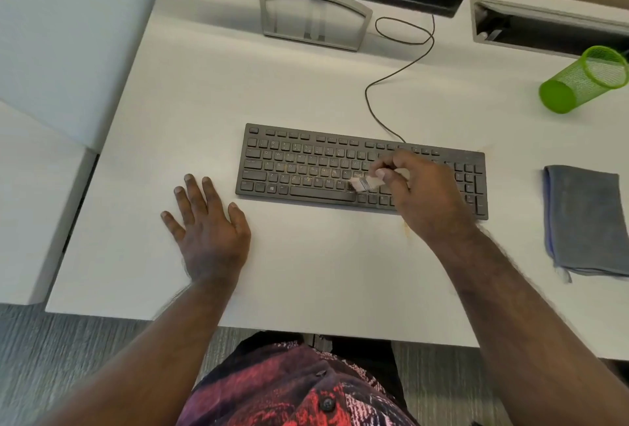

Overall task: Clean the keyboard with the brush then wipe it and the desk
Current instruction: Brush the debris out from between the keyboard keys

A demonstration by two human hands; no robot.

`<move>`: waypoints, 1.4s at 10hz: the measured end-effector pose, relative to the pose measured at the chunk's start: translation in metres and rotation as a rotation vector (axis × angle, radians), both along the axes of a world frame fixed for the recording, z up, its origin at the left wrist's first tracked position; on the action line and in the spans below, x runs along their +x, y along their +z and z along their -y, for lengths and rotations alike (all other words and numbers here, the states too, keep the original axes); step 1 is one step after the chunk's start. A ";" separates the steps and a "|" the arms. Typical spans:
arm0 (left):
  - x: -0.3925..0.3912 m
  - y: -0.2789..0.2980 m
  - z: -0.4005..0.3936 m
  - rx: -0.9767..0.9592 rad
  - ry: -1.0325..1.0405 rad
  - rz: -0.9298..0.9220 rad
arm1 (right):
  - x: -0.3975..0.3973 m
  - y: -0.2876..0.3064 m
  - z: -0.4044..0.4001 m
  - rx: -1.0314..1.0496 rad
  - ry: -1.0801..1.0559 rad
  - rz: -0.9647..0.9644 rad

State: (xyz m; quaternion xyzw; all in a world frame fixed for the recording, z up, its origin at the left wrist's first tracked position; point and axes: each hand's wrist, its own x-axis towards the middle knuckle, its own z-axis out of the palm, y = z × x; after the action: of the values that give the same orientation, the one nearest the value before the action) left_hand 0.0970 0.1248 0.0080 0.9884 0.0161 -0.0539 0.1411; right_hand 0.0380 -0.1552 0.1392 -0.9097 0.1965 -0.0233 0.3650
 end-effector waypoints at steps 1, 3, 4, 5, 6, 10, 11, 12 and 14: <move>0.000 0.000 0.000 0.000 0.004 0.000 | -0.001 -0.007 -0.007 -0.007 0.068 -0.025; 0.000 0.000 0.001 -0.002 0.005 0.001 | 0.002 0.001 0.008 -0.089 -0.069 -0.053; 0.000 0.001 0.001 -0.007 0.006 0.002 | 0.004 0.004 0.005 -0.085 -0.104 0.024; 0.000 0.001 0.001 -0.001 0.006 0.002 | 0.000 -0.003 -0.003 -0.084 -0.057 0.026; -0.001 0.001 0.001 -0.003 0.006 0.005 | -0.003 -0.007 -0.002 -0.095 -0.033 -0.029; -0.001 0.000 0.000 -0.001 0.008 0.010 | 0.007 -0.003 -0.005 -0.052 -0.123 -0.055; 0.000 0.000 0.001 -0.014 0.009 0.011 | 0.008 0.004 0.002 -0.048 -0.156 -0.002; 0.000 0.000 0.001 -0.015 0.009 0.014 | 0.009 0.006 0.010 -0.061 -0.134 -0.015; -0.001 0.000 0.001 -0.012 0.005 0.014 | 0.015 0.001 0.003 -0.067 0.052 -0.088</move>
State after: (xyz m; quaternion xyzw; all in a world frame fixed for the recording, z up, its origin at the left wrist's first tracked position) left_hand 0.0962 0.1235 0.0083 0.9878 0.0171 -0.0467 0.1475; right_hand 0.0532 -0.1585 0.1403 -0.9265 0.1876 0.0195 0.3257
